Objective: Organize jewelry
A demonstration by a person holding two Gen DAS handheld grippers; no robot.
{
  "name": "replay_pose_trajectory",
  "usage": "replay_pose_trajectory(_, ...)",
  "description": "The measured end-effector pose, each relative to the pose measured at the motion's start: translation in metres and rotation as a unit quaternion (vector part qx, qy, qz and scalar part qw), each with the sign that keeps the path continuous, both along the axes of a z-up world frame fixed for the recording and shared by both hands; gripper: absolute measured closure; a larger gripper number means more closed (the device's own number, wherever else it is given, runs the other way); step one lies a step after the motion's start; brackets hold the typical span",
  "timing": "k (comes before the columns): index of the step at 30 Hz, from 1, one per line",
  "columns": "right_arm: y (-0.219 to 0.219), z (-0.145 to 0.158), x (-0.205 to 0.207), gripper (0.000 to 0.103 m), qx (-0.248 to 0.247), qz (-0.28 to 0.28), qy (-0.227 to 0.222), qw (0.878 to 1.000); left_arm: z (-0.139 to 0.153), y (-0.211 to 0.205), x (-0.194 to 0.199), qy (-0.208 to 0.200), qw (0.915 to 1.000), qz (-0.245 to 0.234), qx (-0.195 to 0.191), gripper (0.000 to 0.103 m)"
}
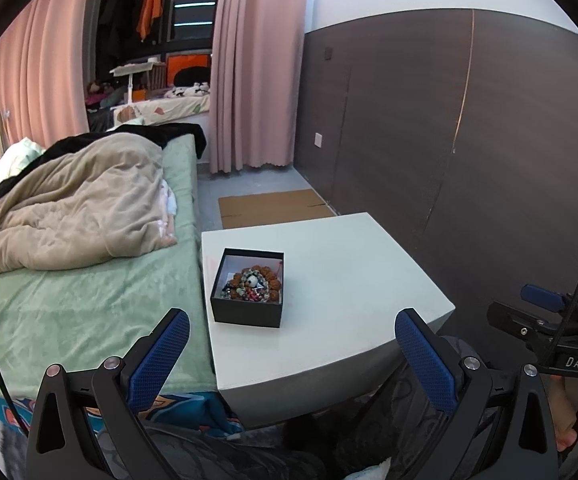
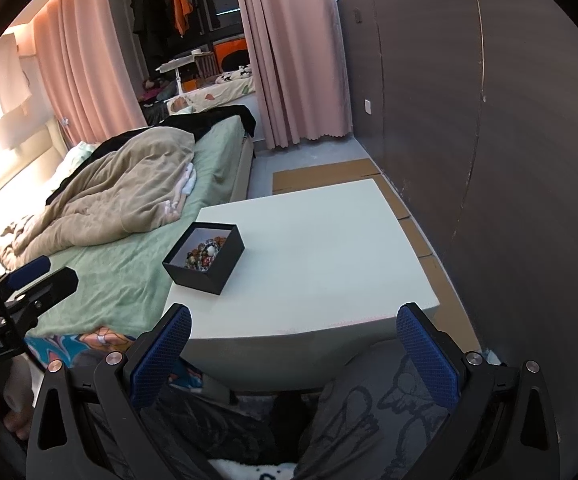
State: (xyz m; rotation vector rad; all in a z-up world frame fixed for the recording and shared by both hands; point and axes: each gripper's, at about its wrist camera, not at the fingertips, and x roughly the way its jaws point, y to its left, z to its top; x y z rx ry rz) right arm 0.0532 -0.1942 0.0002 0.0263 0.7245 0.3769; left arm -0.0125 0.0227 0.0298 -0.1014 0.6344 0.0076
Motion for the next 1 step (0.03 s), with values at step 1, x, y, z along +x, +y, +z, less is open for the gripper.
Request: replay_pose_trajectory(1, -0.0004, -0.0007, 0.0006, 0.000, 0.001, 0.000, 0.000, 1.000, 0.0003, 0.0010, -0.0001, 0.000, 1.0000, 0.001, 0.000, 0.001)
